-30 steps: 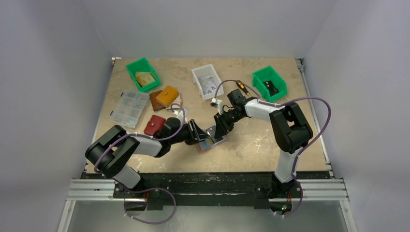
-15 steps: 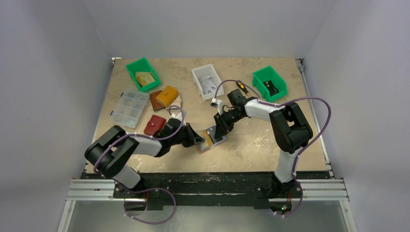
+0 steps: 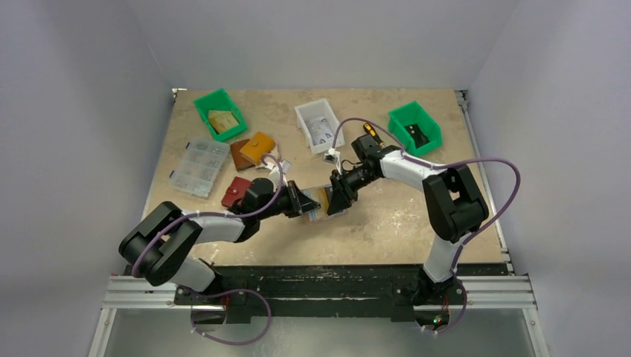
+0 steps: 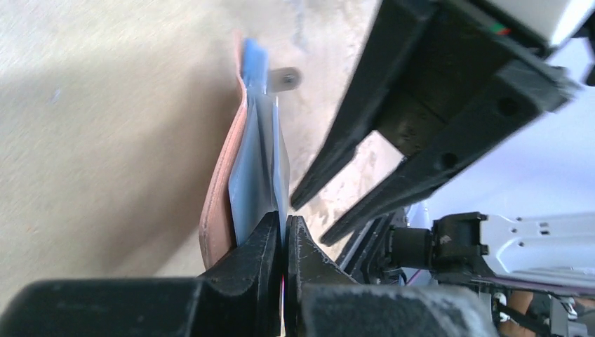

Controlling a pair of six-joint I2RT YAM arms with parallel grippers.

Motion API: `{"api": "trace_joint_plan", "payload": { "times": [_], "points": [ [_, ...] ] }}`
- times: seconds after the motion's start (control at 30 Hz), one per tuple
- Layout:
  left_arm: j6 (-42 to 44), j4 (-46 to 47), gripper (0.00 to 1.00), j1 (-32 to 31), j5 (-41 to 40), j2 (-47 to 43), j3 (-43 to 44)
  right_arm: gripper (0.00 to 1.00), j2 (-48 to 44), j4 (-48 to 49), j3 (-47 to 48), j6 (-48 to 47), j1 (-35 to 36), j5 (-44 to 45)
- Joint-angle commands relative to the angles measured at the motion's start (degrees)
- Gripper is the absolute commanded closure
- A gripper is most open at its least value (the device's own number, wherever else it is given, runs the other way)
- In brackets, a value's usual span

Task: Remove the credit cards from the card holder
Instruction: Remove the credit card from the card holder.

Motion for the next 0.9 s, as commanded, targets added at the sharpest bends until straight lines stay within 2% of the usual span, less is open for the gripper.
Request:
{"api": "trace_joint_plan", "payload": {
  "times": [0.0,0.2,0.47,0.67,0.73,0.77,0.87],
  "points": [
    [2.98,10.29,1.0,0.42,3.09,-3.55,-0.55,0.64,-2.61,1.95,1.55,1.77,-0.5,-0.46],
    [0.93,18.39,1.0,0.44,4.71,-3.4,-3.15,0.6,-4.99,2.34,0.85,2.62,-3.48,-3.44],
    [0.35,20.25,1.0,0.42,5.83,-3.05,-2.76,0.49,-5.39,2.62,0.62,3.47,-4.45,-5.29],
    [-0.94,24.09,1.0,0.23,6.94,-2.24,-2.88,0.49,-4.19,2.24,0.06,4.12,-4.43,-9.5],
    [-1.37,25.19,1.0,0.15,7.15,-1.8,-2.98,0.52,-3.87,2.82,-0.16,5.06,-4.38,-11.04],
    [-1.54,25.56,1.0,0.13,7.12,-1.58,-2.96,0.58,-3.79,2.96,-0.17,5.32,-4.38,-11.46],
    [-2.0,25.41,1.0,0.18,6.62,-1.45,-3.35,0.84,-3.38,3.29,-0.06,6.19,-4.39,-12.63]
  ]
}}
